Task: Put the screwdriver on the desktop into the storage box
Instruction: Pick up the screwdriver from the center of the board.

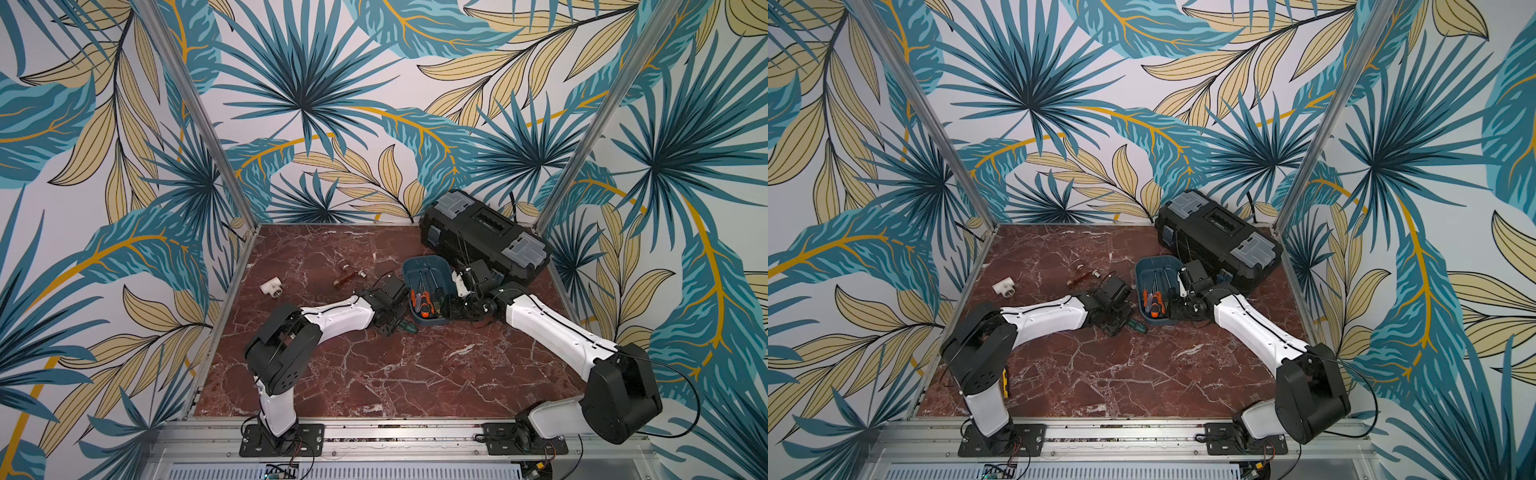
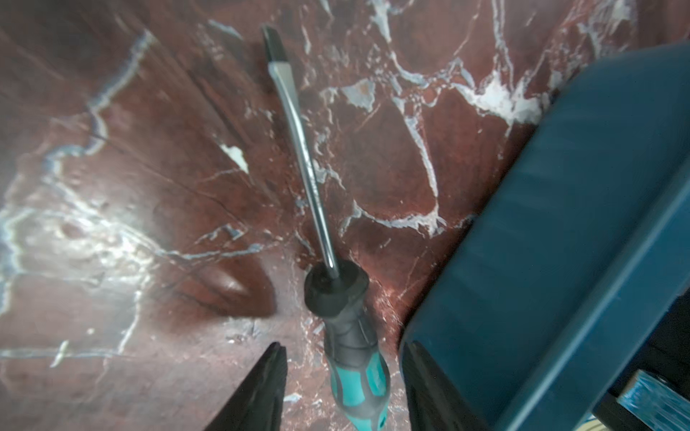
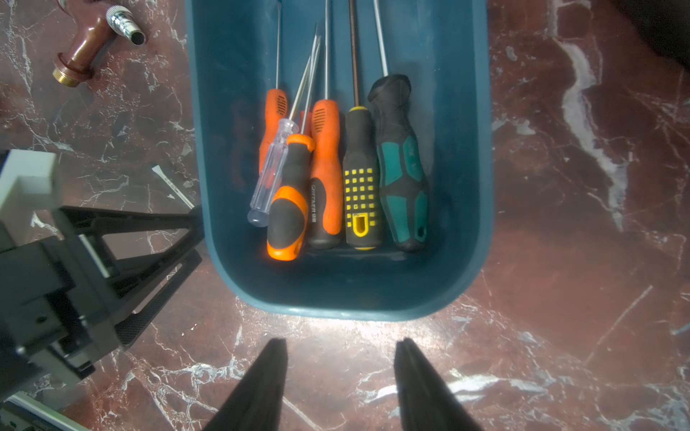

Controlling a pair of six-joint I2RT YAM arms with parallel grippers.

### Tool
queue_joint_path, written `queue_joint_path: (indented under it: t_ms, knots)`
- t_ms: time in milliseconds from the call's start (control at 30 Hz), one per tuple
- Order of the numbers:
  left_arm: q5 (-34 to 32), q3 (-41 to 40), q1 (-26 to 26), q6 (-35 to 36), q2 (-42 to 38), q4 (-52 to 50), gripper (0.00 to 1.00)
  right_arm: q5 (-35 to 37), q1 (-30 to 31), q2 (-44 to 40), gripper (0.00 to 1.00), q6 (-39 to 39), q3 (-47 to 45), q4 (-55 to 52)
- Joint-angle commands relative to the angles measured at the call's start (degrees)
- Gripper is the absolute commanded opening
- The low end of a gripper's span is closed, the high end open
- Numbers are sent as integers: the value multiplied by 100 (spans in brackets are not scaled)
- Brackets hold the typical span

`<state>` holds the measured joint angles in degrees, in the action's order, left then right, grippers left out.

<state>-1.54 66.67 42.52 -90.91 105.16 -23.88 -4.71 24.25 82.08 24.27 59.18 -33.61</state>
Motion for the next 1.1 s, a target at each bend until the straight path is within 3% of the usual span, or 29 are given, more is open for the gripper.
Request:
queue_joint_path:
  t_ms: [0, 467, 667, 767, 900, 967, 1067]
  knots:
    - [59, 331, -28, 47, 162, -211, 54, 23, 3, 27, 53, 60, -108, 47]
    - [226, 502, -69, 155, 501, -783, 29, 29, 1, -58, 53, 122, -143, 47]
    - [-192, 317, -120, 380, -24, -1052, 14, 62, 9, -113, 53, 155, -134, 47]
    - [-504, 257, -158, 829, -603, -1093, 6, 97, 5, -131, 52, 173, -152, 63]
    - [-1051, 652, -100, 2087, -1123, -1118, 5, 167, 1, -132, 52, 137, -139, 73]
    - [-955, 1042, -70, 2741, -1066, -1140, 4, 190, 0, -122, 52, 148, -118, 97]
    - [-281, 1698, -40, 3399, -643, -1170, 4, 172, -1, -91, 52, 183, -78, 152]
